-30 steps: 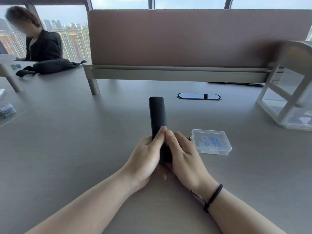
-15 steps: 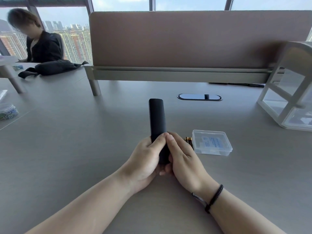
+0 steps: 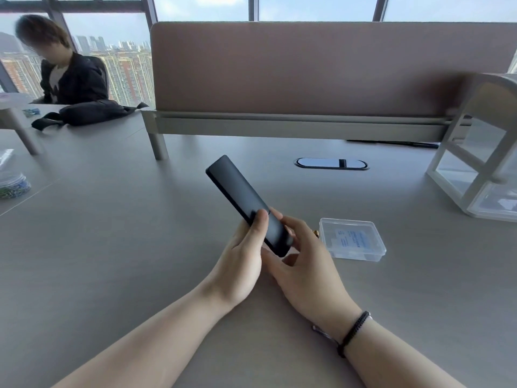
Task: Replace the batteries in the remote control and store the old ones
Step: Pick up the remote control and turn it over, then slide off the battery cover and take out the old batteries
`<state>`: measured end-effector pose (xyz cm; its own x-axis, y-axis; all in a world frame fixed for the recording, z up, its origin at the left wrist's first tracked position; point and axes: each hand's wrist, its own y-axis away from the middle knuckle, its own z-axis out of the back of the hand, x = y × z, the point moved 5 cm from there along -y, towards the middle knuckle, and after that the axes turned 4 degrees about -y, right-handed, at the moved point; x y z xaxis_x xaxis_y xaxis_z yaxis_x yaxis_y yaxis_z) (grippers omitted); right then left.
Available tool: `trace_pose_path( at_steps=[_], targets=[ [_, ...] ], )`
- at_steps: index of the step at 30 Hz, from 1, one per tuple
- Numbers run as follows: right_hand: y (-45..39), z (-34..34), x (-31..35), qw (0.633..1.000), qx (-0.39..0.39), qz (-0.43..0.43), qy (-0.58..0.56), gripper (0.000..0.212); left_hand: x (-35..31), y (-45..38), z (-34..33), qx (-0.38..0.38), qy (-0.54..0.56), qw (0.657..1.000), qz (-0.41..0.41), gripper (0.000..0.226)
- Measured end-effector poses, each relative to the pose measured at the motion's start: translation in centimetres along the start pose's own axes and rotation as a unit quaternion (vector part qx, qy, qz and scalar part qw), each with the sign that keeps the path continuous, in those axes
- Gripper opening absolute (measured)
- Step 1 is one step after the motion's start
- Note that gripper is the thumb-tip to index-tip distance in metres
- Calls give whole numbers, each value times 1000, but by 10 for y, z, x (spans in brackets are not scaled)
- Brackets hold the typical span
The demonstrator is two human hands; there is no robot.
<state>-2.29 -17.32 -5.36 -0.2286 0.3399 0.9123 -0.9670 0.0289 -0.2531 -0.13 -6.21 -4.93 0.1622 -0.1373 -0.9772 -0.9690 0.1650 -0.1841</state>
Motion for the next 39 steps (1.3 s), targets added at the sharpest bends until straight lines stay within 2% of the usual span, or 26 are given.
trace_pose_path(
  at_steps=[3, 6, 7, 10, 13, 15, 18, 20, 23, 25, 28, 32, 33, 36, 39],
  targets=[
    [0, 3, 4, 999, -21, 13, 29, 45, 3, 1, 2, 10, -89, 995, -35, 47],
    [1, 3, 7, 998, -23, 26, 51, 18, 4, -2, 9, -20, -120, 991, -54, 40],
    [2, 3, 8, 998, -24, 32, 57, 17, 5, -4, 13, -37, -123, 990, -56, 37],
    [3, 4, 11, 996, -32, 47, 71, 30, 4, -6, 21, -85, -134, 985, -72, 30],
    [4, 5, 11, 993, -39, 24, 111, 39, -2, -9, 30, -152, -125, 976, -91, 30],
    [5, 4, 9, 981, -15, -5, 195, 43, -5, -13, 41, -209, -76, 972, -74, 31],
    [8, -1, 8, 936, 32, -5, 349, 51, -15, -12, 57, -254, 31, 965, -52, 28],
    [9, -2, 9, 927, 40, -3, 374, 55, -25, -8, 56, -232, 68, 969, -56, 31],
    [9, -2, 9, 929, 33, 2, 368, 59, -26, -3, 35, -126, 97, 987, -27, 38],
    [9, -1, 9, 946, 46, -2, 321, 56, -20, -1, 20, -46, 109, 993, 8, 48],
    [6, -1, 10, 976, 71, -10, 205, 35, -13, -1, 10, 24, 99, 994, 38, 59],
    [6, -6, 9, 990, 82, 27, 114, 15, -12, -2, 10, 49, 92, 994, 44, 62],
    [7, -6, 10, 993, 70, 36, 88, 15, -12, -2, 11, 50, 96, 993, 47, 62],
    [7, 3, 13, 998, -5, 58, 28, 33, -10, -1, 12, 49, 86, 992, 80, 61],
    [8, 9, 21, 994, -31, 100, 2, 31, -2, -1, 11, 60, 66, 990, 105, 63]
  ],
)
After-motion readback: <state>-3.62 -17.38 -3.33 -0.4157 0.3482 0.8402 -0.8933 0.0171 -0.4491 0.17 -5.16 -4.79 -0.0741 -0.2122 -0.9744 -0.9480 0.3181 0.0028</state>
